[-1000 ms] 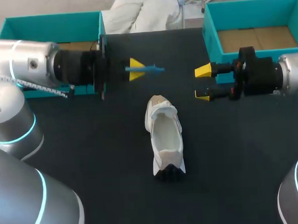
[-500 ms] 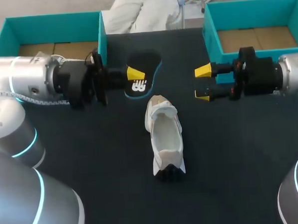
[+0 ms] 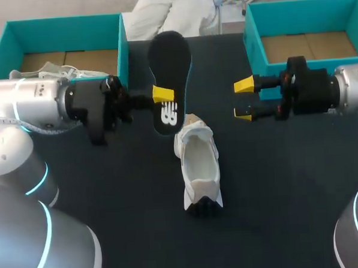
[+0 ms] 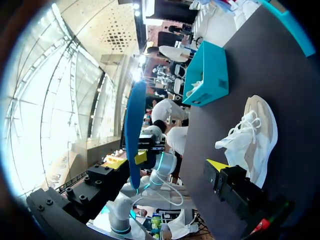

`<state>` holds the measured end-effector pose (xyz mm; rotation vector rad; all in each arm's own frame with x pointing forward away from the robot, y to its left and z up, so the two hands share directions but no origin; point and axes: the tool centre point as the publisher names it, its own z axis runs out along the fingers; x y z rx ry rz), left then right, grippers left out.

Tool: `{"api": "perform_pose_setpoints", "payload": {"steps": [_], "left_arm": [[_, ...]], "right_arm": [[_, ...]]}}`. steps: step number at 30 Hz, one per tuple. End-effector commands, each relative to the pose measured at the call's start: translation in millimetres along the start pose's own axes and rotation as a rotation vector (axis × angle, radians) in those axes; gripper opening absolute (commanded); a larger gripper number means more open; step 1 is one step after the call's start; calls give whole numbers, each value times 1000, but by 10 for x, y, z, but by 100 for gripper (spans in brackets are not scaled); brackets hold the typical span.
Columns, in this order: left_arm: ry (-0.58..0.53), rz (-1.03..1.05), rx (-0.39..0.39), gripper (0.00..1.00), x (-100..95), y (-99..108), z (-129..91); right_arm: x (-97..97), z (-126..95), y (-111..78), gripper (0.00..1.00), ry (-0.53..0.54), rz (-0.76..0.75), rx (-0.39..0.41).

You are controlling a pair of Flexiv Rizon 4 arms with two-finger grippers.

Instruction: Take the shoe out of the shoebox, open the shoe tongue, remove and reinsert the insole, then place the shoe into the shoebox

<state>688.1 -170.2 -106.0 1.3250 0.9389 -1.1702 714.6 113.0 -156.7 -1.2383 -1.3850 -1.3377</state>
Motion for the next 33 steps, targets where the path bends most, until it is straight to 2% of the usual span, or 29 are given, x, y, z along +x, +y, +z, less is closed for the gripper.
{"api": "perform_pose_setpoints", "payload": {"steps": [1, 7, 11, 15, 20, 21, 25, 28, 33], "left_arm": [[-11, -40, -28, 0, 281, -244, 32], [33, -40, -73, 0, 592, -355, 77], [54, 19, -75, 0, 706, -462, 192], [71, 57, -98, 0, 752, -493, 306], [42, 47, -120, 0, 743, -503, 453], [49, 57, -119, 0, 743, -504, 487], [41, 50, -103, 0, 750, -504, 628], [44, 52, -89, 0, 755, -503, 700], [49, 62, -74, 0, 712, -446, 747]], "right_arm": [[-3, 20, 3, 100, 1, 1, 1], [8, 121, 54, 100, -1, 28, 19], [-24, 245, 38, 100, 36, 66, 43], [-28, 339, -5, 100, 50, 83, 50], [7, 415, -52, 100, 49, 98, 75], [21, 428, -58, 95, 50, 98, 80], [51, 467, -67, 89, 47, 113, 111], [43, 496, -71, 71, 50, 127, 128], [23, 546, -114, 61, 63, 140, 141]]}}
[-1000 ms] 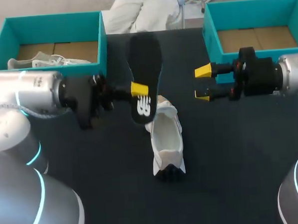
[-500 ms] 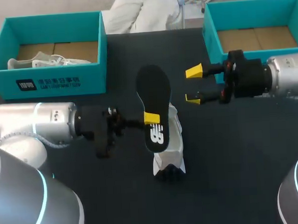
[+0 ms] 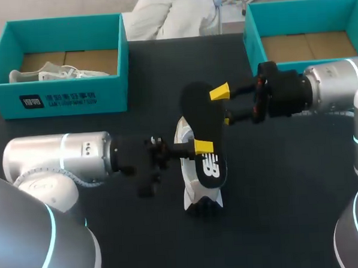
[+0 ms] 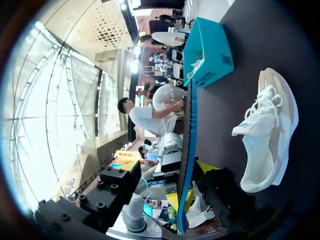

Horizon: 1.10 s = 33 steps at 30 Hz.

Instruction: Take the shoe out of the shoebox, open the shoe tongue, remove and reinsert the insole, then place the shoe into the shoebox

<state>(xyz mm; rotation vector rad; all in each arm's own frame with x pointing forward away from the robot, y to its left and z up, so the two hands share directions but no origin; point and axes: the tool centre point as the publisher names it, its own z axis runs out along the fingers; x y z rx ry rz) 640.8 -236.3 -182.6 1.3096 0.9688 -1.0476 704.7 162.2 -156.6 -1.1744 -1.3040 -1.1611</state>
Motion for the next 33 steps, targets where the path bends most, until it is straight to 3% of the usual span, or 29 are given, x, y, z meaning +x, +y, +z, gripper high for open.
{"api": "perform_pose_setpoints", "payload": {"steps": [1, 7, 10, 15, 20, 22, 23, 30, 31, 32, 33], "left_arm": [[0, 8, 14, 0, -4, 114, 93], [2, 11, 29, 0, -11, 129, 89], [-2, 11, 31, 0, -11, 121, 91], [-3, 15, 23, 0, -15, 158, 64], [-2, 20, 25, 0, -29, 167, 39], [-3, 19, 26, 0, -27, 166, 38], [-3, 19, 26, 0, -23, 162, 39], [-4, 11, 27, 0, -38, 169, 2], [-4, 4, 25, 38, -43, 179, -19], [-1, 1, 24, 100, -46, 190, -53], [1, -2, 21, 100, -45, 198, -99]], "right_arm": [[-57, 72, 15, 52, 8, 10, 13], [-92, 104, 6, 44, 18, 22, 15], [-106, 119, 15, 31, 19, 27, 17], [-112, 176, 35, 36, 28, 28, 35], [-119, 178, 35, 26, 25, 33, 30], [-126, 175, 43, 13, 22, 35, 29], [-127, 173, 46, 0, 21, 35, 27], [-141, 193, 64, 0, 21, 37, 38], [-147, 188, 63, 0, 21, 38, 34], [-149, 186, 63, 0, 20, 39, 32], [-155, 181, 63, 0, 20, 40, 31]]}}
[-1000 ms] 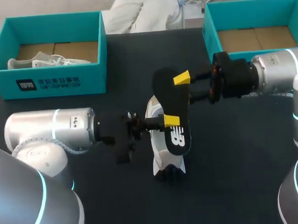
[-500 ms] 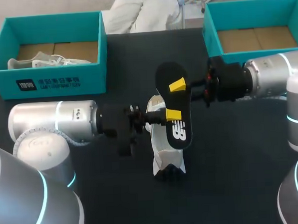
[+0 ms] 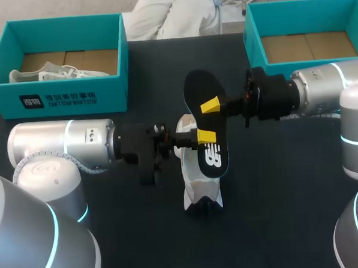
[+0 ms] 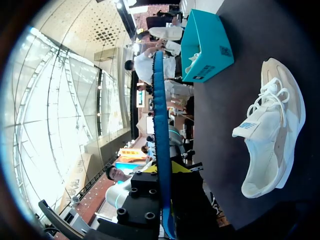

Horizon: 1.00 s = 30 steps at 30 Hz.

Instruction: Take the shoe out of the shoebox, open the shoe tongue, remove and reinsert the insole, then place the shoe into the shoebox

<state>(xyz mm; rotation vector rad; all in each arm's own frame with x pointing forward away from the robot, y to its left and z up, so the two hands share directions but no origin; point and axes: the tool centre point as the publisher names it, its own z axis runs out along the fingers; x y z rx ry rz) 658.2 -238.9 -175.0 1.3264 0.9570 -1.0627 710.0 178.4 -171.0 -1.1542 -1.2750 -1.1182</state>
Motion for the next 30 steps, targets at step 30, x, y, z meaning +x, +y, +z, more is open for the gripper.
{"api": "perform_pose_setpoints", "payload": {"steps": [30], "left_arm": [[420, -173, -79, 100, -264, 376, -606]], "right_arm": [[-253, -1, -21, 0, 24, 40, -4]]}}
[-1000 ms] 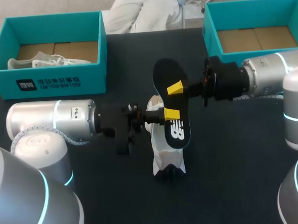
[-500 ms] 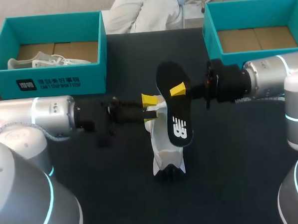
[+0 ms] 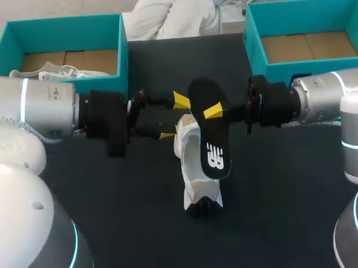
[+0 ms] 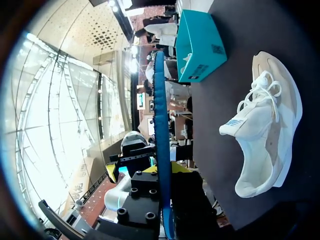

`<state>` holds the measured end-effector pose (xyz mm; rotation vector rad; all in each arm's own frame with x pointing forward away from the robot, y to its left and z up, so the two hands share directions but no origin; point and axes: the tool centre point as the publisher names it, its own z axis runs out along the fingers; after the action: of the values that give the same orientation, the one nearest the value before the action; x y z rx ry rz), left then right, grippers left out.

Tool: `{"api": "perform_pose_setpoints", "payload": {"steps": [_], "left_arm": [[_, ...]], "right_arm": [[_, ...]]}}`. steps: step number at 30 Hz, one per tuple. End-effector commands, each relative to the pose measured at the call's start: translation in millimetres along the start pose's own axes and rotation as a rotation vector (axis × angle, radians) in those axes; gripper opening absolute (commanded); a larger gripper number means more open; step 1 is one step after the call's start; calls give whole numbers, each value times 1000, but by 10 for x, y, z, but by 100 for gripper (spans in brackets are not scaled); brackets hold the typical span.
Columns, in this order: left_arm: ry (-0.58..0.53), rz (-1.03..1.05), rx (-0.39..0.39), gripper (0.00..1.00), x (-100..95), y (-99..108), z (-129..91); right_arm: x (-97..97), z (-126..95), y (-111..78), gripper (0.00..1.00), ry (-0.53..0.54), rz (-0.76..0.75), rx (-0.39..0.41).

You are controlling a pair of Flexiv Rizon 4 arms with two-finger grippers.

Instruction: Take the shoe out of the shoebox, open the shoe tongue, remove and reinsert the insole, then place the shoe into the shoebox

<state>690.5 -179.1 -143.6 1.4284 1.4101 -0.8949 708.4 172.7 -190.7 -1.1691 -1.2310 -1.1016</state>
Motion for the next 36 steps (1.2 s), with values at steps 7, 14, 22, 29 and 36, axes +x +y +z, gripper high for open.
{"api": "perform_pose_setpoints", "payload": {"steps": [7, 14, 22, 29, 36], "left_arm": [[204, -63, 22, 100, -269, 53, 23], [587, -156, 64, 100, -470, 163, 107], [949, -180, 114, 100, -408, 115, 220], [1179, -72, -3, 100, -395, 96, 257], [1179, -72, -3, 100, -395, 96, 257]], "right_arm": [[-77, 103, -20, 0, -37, -3, 34], [-79, 131, -49, 0, -53, -19, 25], [-45, 136, -73, 0, -69, -35, 20], [-30, 142, -63, 0, -74, -40, 24], [-32, 160, -39, 0, -80, -42, 34]]}}
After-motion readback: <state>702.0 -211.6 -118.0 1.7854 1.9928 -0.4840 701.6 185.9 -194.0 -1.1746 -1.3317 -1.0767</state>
